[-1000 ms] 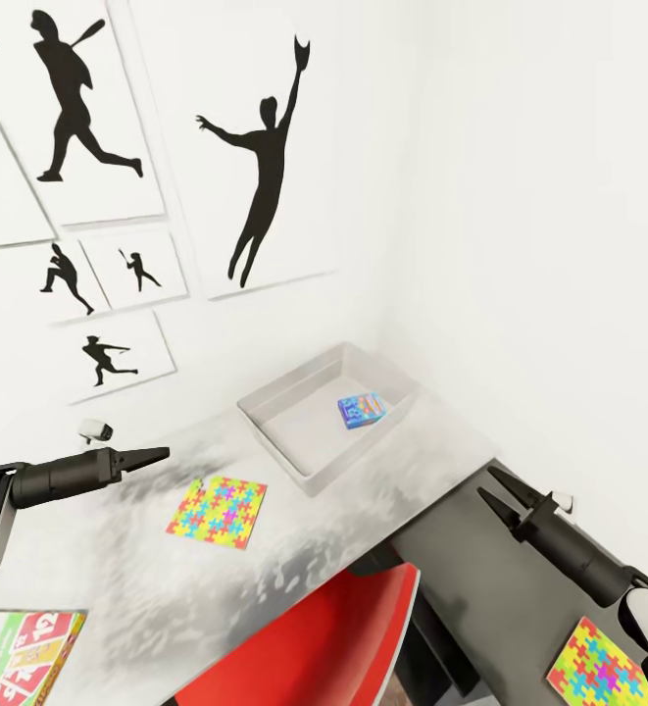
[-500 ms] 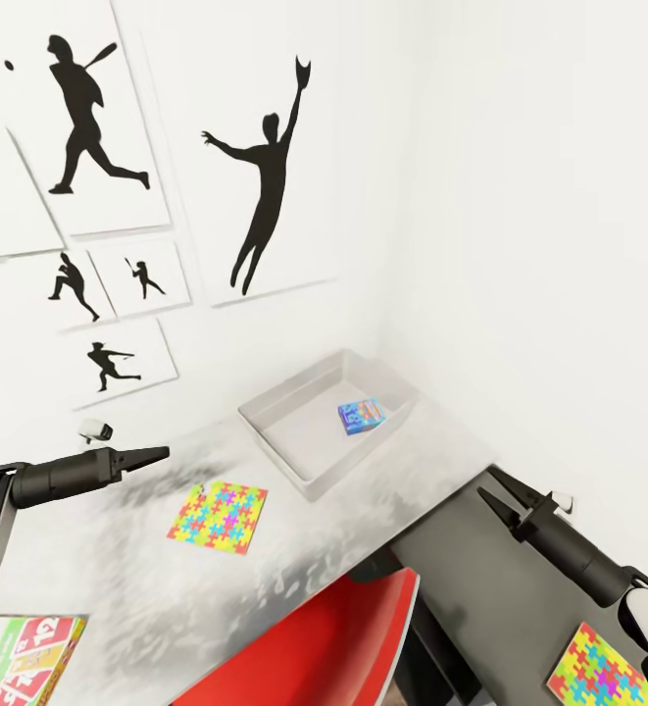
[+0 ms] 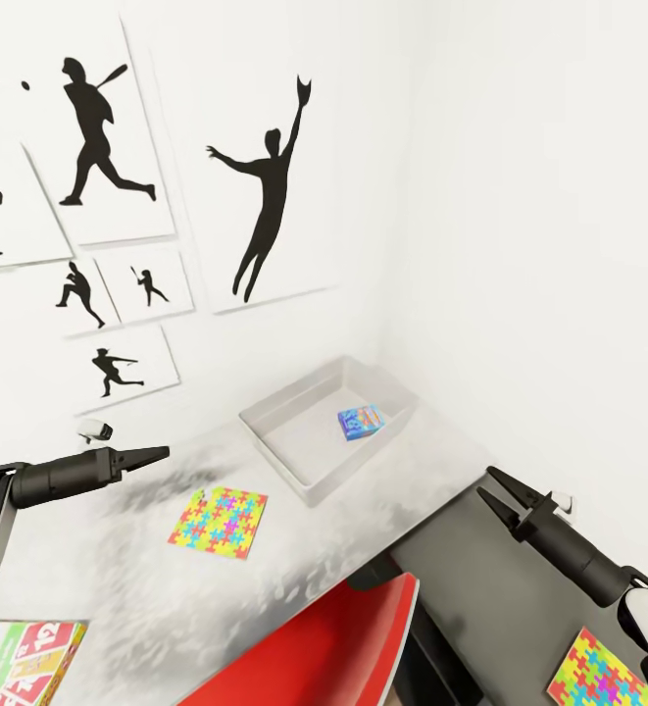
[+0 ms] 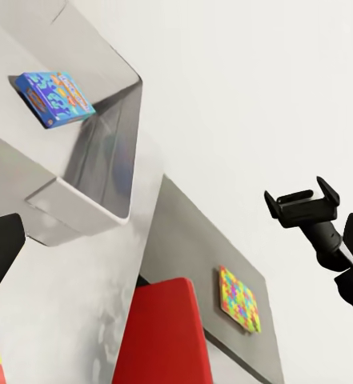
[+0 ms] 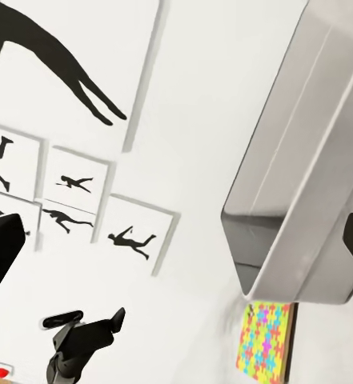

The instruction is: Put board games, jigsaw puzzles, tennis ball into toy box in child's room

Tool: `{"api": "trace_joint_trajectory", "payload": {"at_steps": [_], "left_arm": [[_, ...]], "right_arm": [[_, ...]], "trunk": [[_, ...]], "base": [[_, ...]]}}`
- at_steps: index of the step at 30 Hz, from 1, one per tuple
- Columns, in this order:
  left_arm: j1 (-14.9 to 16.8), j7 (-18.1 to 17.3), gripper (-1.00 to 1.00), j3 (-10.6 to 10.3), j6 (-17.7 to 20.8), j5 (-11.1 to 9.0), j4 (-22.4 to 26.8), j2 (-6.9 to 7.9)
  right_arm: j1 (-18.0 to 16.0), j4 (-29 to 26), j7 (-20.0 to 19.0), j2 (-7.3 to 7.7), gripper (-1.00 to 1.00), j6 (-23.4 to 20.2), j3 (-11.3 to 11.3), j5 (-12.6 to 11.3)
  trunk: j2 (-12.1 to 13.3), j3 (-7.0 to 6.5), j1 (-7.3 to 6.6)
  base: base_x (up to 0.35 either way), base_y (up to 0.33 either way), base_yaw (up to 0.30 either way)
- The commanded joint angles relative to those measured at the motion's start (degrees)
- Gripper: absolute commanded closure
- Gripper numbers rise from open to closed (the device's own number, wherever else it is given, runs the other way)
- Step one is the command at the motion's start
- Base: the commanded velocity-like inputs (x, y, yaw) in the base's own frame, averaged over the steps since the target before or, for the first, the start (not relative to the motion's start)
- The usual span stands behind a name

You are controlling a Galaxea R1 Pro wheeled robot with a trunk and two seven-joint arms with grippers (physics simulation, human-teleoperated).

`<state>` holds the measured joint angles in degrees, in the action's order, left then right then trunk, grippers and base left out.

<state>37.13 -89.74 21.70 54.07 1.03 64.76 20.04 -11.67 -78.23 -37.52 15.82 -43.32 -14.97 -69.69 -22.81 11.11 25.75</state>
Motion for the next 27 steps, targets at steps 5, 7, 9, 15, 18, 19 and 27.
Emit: {"api": "trace_joint_trajectory", "payload": {"at_steps": [5,7,9,15,18,19,27], "left_arm": [[0.0,-0.3,-1.0,0.0,0.6,0.0,0.0,-0.06],[0.0,-0.3,-1.0,0.0,0.6,0.0,0.0,-0.08],[0.0,-0.3,-1.0,-0.1,0.6,0.1,0.0,-0.1],[0.0,-0.3,-1.0,-0.1,0.6,0.1,0.0,-0.16],[0.0,-0.3,-1.0,-0.1,0.6,0.2,0.0,-0.17],[0.0,-0.3,-1.0,-0.1,0.6,0.2,0.0,-0.17],[0.0,-0.3,-1.0,-0.2,0.6,0.3,0.0,-0.18]], "right_arm": [[0.0,0.0,0.0,0.0,-1.0,-0.3,-0.1,-0.2],[0.0,0.0,0.0,0.0,-1.0,-0.3,-0.1,-0.2],[0.0,0.0,0.0,0.0,-1.0,-0.3,-0.1,-0.2],[0.0,0.0,0.0,0.0,-1.0,-0.4,-0.1,-0.2],[0.0,0.0,0.0,0.0,-1.0,-0.4,-0.1,-0.2],[0.0,0.0,0.0,0.0,-1.0,-0.4,-0.1,-0.2],[0.0,0.0,0.0,0.0,-1.0,-0.3,-0.1,-0.2]], "trunk": [[-0.1,-0.36,0.04],[-0.1,-0.55,0.04],[-0.1,-0.74,0.04],[-0.1,-1.3,0.04],[-0.1,-1.59,0.04],[-0.1,-1.68,0.04],[-0.1,-2.43,0.04]], "base": [[0.0,0.0,0.0],[0.0,0.0,0.0],[0.0,0.0,0.0],[0.0,0.0,0.0],[0.0,0.0,0.0],[0.0,0.0,0.0],[-0.049,0.0,0.0]]}}
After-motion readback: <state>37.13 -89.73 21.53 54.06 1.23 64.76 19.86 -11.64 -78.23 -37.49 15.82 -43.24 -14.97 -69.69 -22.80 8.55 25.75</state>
